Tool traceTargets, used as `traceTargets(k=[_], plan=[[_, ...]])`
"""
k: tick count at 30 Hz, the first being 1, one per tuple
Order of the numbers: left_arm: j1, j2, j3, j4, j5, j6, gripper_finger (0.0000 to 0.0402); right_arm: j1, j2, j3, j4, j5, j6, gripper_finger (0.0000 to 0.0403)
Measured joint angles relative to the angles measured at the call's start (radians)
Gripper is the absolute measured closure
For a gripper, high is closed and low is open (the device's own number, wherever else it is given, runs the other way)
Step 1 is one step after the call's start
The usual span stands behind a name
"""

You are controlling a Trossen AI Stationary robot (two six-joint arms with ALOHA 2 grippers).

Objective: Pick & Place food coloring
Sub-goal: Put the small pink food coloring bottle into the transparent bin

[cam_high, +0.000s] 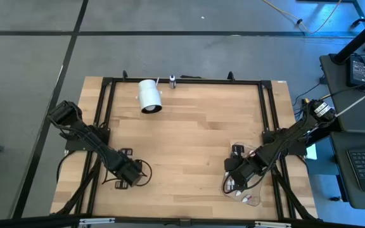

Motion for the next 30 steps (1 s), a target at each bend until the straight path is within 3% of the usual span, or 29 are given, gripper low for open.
traceTargets(k=[11,23,30], plan=[[0.000,-0.001,-0.002,0.037,-0.003,0.019,0.0326,0.000,0.000,0.000,0.000,0.000,0.000,0.0283],[0.038,0.004,0.085,0.080,-0.016,-0.024,0.0331,0.000,0.001,0.062,-0.039,-0.016,0.056,0.0283],[0.120,0.003,0.178,0.199,-0.133,-0.158,0.0328,0.000,0.001,0.147,0.058,-0.012,-0.151,0.0283]])
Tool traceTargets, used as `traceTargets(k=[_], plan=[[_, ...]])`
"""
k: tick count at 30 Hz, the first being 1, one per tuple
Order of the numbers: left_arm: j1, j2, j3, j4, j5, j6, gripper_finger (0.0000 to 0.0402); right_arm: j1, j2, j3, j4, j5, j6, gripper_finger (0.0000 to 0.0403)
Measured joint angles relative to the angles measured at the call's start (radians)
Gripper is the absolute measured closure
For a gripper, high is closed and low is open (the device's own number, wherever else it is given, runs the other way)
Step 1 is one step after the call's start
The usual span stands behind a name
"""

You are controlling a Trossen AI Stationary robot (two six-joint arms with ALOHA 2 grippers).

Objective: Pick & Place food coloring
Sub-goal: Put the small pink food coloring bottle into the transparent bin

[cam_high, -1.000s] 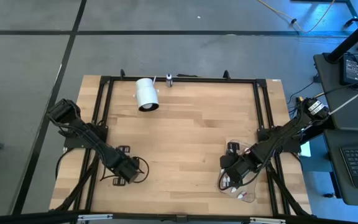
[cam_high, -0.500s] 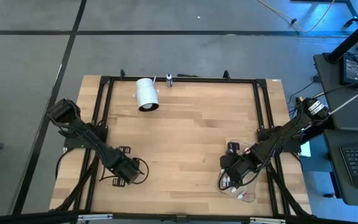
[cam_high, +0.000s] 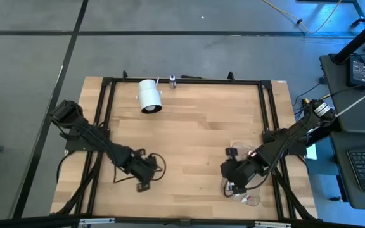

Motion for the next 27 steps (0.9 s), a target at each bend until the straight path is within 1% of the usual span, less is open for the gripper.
traceTargets(k=[3,6,8,11,13,17,19,22,24,27], plan=[[0.033,-0.001,0.009,0.187,-0.031,0.012,0.0328,0.000,0.000,0.005,0.138,-0.001,-0.153,0.0283],[0.057,-0.001,0.009,0.400,-0.032,0.050,0.0328,0.000,0.000,0.005,0.269,-0.020,-0.297,0.0283],[0.068,-0.001,0.010,0.535,-0.033,0.092,0.0326,0.000,0.000,0.005,0.319,-0.029,-0.385,0.0281],[0.076,-0.001,0.010,0.693,-0.033,0.165,0.0325,0.000,0.000,0.005,0.370,-0.021,-0.462,0.0266],[0.080,0.003,0.010,0.773,-0.033,0.195,0.0325,-0.005,0.000,0.005,0.383,0.011,-0.483,0.0245],[0.095,0.031,0.010,0.865,-0.023,0.207,0.0329,-0.020,0.000,0.005,0.470,0.096,-0.534,0.0192],[0.110,0.051,0.013,0.877,-0.005,0.191,0.0329,-0.030,0.000,0.005,0.507,0.108,-0.580,0.0171],[0.139,0.096,0.042,0.877,0.057,0.176,0.0329,-0.044,0.000,0.005,0.543,0.106,-0.654,0.0152],[0.156,0.129,0.070,0.875,0.112,0.190,0.0329,-0.056,0.000,0.005,0.547,0.082,-0.671,0.0149],[0.177,0.179,0.133,0.879,0.216,0.225,0.0329,-0.079,0.000,0.005,0.547,-0.001,-0.679,0.0149]])
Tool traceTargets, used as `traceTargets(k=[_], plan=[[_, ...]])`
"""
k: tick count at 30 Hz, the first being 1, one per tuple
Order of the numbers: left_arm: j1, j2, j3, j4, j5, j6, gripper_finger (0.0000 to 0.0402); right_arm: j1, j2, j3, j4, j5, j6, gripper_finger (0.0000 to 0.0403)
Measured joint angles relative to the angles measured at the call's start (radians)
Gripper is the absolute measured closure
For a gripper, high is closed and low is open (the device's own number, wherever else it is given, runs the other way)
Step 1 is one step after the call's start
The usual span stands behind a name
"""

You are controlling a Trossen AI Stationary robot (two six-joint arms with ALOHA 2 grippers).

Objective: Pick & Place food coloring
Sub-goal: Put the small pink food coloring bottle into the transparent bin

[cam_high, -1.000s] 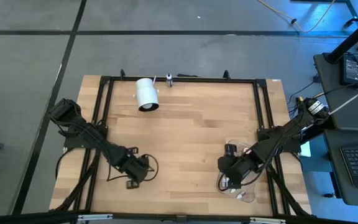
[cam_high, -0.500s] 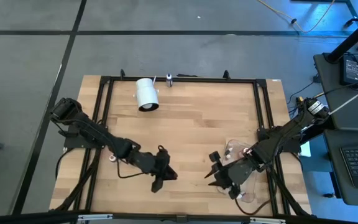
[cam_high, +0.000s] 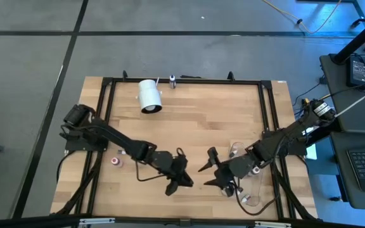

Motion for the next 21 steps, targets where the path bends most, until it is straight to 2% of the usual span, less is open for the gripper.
traceTargets(k=[4,7,14,21], plan=[[0.013,0.053,0.076,-0.002,0.090,0.044,0.0329,-0.018,0.000,0.000,0.001,-0.109,-0.004,0.0156],[0.019,0.079,0.118,-0.005,0.120,0.065,0.0329,-0.018,0.004,0.000,0.013,-0.138,-0.014,0.0161],[0.047,0.097,0.149,-0.008,0.120,0.079,0.0328,-0.019,0.046,0.000,0.067,-0.197,-0.087,0.0173],[0.054,0.097,0.149,-0.009,0.120,0.079,0.0326,-0.019,0.055,-0.001,0.063,-0.199,-0.087,0.0187]])
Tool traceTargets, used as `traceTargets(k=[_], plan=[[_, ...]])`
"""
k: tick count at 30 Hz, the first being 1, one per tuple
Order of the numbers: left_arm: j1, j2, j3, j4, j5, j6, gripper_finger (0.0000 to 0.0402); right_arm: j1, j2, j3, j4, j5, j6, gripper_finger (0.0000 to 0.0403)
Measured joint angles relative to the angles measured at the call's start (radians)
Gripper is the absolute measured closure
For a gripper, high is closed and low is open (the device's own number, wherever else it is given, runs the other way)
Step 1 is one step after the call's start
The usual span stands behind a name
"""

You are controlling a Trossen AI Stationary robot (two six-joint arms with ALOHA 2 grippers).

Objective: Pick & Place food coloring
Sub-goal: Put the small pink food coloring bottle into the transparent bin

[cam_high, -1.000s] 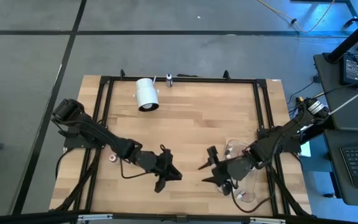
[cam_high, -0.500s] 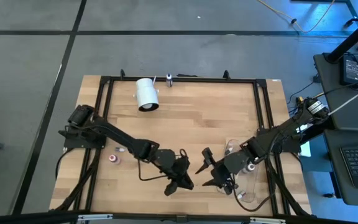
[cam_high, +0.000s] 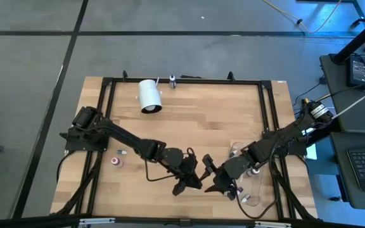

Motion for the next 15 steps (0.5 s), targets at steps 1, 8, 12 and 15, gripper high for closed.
traceTargets(k=[1,8,12,15], plan=[[0.000,0.000,0.000,0.000,0.000,0.000,0.0326,0.000,0.000,0.000,0.000,0.000,0.000,0.0189],[0.001,0.000,0.000,-0.004,-0.008,0.085,0.0327,0.015,-0.006,0.000,-0.044,0.095,0.004,0.0197],[0.022,-0.039,-0.001,-0.109,-0.020,0.156,0.0327,0.050,-0.038,0.000,-0.136,0.234,0.030,0.0197],[0.034,-0.096,-0.025,-0.122,-0.128,0.199,0.0329,0.079,-0.062,0.000,-0.195,0.333,0.082,0.0197]])
